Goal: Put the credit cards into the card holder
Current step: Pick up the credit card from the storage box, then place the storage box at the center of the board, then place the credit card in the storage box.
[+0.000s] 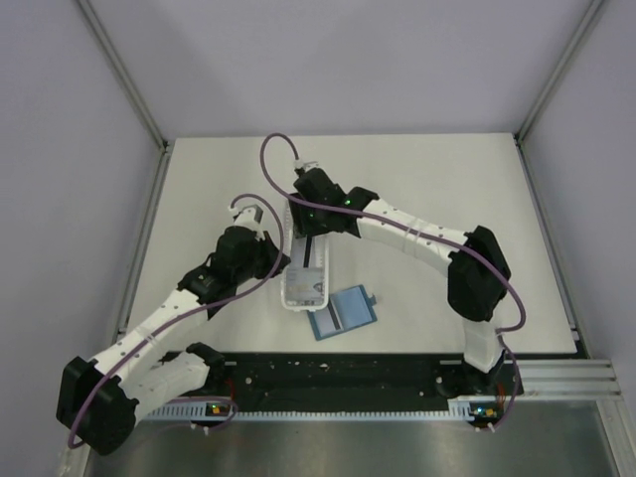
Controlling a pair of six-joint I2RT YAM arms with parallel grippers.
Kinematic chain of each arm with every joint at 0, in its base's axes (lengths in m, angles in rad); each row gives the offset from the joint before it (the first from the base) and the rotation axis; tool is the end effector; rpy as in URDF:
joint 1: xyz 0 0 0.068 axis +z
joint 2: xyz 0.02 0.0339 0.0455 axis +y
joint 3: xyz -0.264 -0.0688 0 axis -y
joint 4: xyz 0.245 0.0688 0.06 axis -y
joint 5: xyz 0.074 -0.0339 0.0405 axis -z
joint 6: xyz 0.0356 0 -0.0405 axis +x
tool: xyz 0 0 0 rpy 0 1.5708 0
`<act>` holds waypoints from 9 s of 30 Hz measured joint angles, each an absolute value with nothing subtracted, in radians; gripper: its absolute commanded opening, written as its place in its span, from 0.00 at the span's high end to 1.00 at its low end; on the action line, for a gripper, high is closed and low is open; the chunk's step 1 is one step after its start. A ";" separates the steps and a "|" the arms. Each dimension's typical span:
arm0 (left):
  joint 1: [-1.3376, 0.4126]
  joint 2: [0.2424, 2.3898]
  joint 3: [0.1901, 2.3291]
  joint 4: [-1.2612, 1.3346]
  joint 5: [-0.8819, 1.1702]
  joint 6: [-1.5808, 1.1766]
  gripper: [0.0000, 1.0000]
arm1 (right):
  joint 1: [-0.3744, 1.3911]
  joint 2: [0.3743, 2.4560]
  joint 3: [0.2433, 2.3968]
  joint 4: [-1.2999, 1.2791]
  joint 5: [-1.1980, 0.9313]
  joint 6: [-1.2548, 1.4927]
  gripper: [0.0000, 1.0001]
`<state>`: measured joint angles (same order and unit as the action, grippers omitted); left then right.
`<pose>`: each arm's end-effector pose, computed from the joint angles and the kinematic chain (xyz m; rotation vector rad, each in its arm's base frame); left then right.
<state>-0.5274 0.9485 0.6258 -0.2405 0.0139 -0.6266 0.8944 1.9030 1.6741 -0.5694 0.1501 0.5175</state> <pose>0.1814 -0.1062 0.2487 -0.1013 2.2118 -0.6787 0.2762 0.3355 0.2877 -0.3799 2.3860 0.4990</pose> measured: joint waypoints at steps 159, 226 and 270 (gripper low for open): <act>-0.158 0.788 0.438 0.121 0.536 -0.845 0.35 | 0.693 1.705 0.909 0.752 -0.524 1.168 1.00; -0.194 0.860 0.447 0.292 0.661 -0.862 1.00 | 0.636 1.563 0.842 0.596 -0.678 0.975 0.75; -0.195 0.768 0.414 -0.128 0.231 -0.817 0.98 | 0.747 1.896 1.035 0.544 -0.589 0.841 1.00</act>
<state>-0.1947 0.7681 0.4145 -0.1280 0.2306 -0.8169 0.7467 1.8961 1.0351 0.5438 -0.5892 0.8406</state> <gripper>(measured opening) 0.023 0.007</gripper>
